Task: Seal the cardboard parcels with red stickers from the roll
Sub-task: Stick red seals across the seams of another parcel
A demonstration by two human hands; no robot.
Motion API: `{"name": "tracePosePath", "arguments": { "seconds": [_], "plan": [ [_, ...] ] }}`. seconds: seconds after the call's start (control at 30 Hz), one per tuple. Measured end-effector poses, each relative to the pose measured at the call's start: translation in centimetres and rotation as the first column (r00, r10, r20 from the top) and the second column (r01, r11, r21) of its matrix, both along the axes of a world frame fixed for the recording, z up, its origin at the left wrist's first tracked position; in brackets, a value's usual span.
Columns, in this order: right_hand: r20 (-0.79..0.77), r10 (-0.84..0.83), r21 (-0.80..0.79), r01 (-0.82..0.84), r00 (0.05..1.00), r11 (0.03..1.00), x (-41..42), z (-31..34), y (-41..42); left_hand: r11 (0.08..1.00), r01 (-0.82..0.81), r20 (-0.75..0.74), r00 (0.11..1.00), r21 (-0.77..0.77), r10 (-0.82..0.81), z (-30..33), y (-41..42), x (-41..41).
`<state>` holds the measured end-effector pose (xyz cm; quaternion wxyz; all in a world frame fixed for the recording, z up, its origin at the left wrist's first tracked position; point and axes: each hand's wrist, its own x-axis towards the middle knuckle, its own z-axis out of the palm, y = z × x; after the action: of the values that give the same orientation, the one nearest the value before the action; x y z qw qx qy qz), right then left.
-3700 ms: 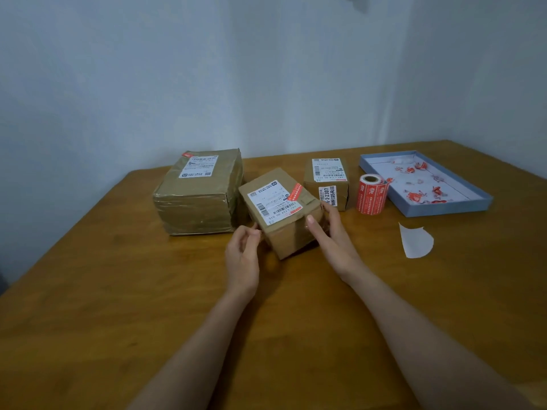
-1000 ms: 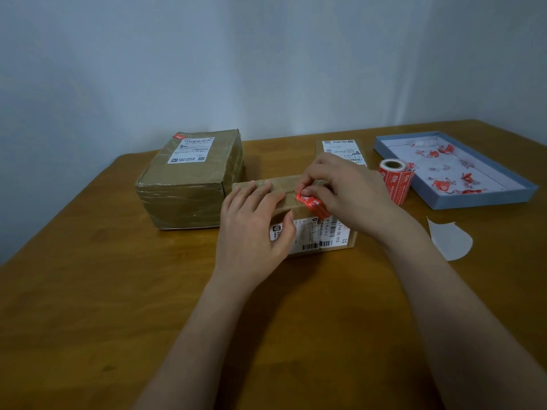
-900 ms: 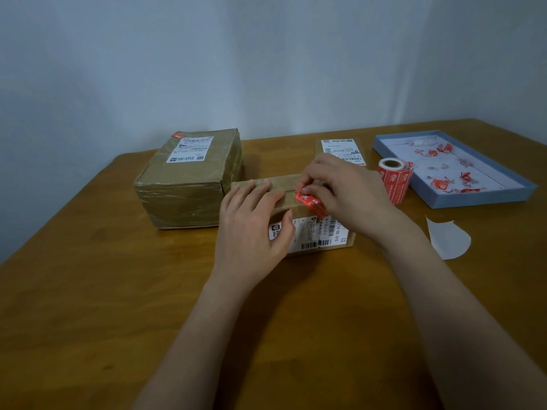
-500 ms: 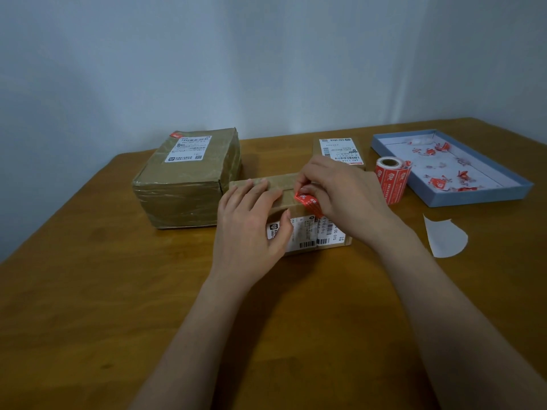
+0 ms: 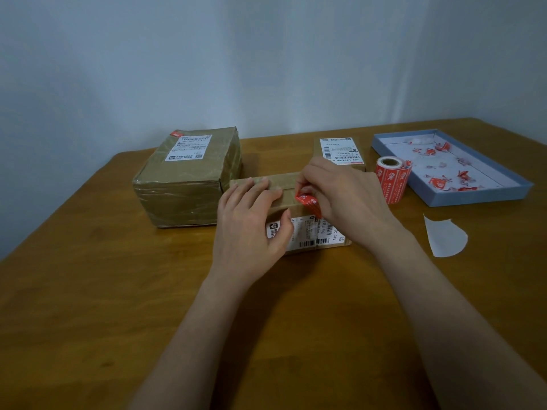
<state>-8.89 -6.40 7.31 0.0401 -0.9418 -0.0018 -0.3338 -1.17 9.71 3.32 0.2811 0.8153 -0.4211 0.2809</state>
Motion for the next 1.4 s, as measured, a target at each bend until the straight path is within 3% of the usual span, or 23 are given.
{"name": "tracePosePath", "arguments": {
  "seconds": [0.27,0.63,0.9,1.07,1.4],
  "plan": [
    [0.034,0.049,0.342,-0.058,0.998,0.938,0.0,0.1,-1.0,1.0,0.029,-0.034,0.999,-0.01,-0.03,0.0,0.1,0.4],
    [-0.102,0.022,0.444,0.026,0.995,0.896,0.0,0.9,-1.0,0.999,0.038,-0.029,0.999,-0.021,-0.038,0.0,0.2,0.5],
    [-0.168,-0.007,0.415,0.078,0.986,0.906,0.0,1.2,-0.6,0.995,0.101,-0.071,0.992,-0.018,-0.102,0.3,0.6,0.7],
    [-0.142,-0.103,0.276,0.139,0.985,0.951,-0.1,1.0,0.0,0.989,0.142,-0.089,0.985,-0.033,-0.145,0.5,0.8,1.0],
    [-0.138,-0.121,0.2,0.147,0.983,0.969,-0.1,0.9,0.5,0.987,0.153,-0.098,0.984,0.057,-0.147,0.7,1.1,1.4]
  ]
}}
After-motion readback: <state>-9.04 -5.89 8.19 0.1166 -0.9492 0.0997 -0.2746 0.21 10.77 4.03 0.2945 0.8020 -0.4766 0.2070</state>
